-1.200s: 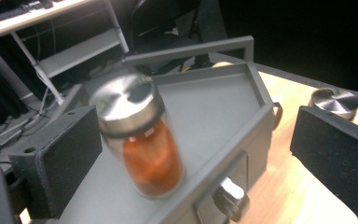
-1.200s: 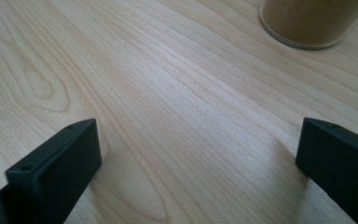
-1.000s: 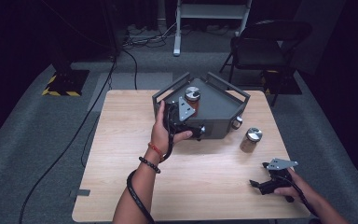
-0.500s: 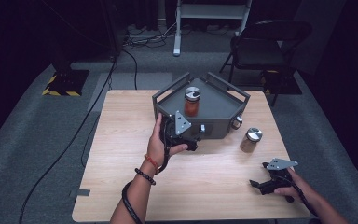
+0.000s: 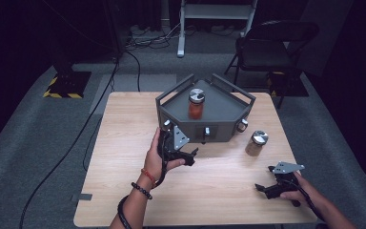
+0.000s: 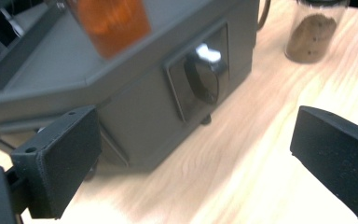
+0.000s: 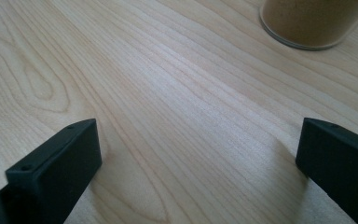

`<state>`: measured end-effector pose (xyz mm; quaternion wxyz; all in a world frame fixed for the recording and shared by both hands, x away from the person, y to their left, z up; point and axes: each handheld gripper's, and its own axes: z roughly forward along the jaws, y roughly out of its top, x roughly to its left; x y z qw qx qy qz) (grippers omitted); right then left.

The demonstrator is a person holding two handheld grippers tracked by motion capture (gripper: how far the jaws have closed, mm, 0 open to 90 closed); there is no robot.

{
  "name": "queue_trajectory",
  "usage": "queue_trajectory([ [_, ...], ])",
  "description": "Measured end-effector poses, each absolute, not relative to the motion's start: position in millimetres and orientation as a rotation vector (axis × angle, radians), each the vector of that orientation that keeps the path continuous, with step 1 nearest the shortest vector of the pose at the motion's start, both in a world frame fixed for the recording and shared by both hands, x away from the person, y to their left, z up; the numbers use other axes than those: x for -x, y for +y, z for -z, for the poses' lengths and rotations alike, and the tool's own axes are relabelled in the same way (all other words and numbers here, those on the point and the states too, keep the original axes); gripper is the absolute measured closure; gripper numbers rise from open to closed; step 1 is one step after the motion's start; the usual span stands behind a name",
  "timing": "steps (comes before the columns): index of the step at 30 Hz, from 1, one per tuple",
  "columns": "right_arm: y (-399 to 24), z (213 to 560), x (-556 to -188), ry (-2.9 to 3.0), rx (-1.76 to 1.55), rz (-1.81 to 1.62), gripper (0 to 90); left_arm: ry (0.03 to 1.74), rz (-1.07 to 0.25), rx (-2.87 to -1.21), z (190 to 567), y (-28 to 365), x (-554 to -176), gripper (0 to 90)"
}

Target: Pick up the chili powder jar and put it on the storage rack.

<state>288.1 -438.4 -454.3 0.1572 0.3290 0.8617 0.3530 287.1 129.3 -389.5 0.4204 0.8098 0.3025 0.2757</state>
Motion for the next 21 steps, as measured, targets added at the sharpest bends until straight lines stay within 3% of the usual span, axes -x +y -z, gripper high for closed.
queue_trajectory([
  [21,-438.2,454.3,-287.9,2.464,-0.943,-1.010,0.0,0.812,-0.639,-2.146,416.5,156.4,-269.2,2.0],
])
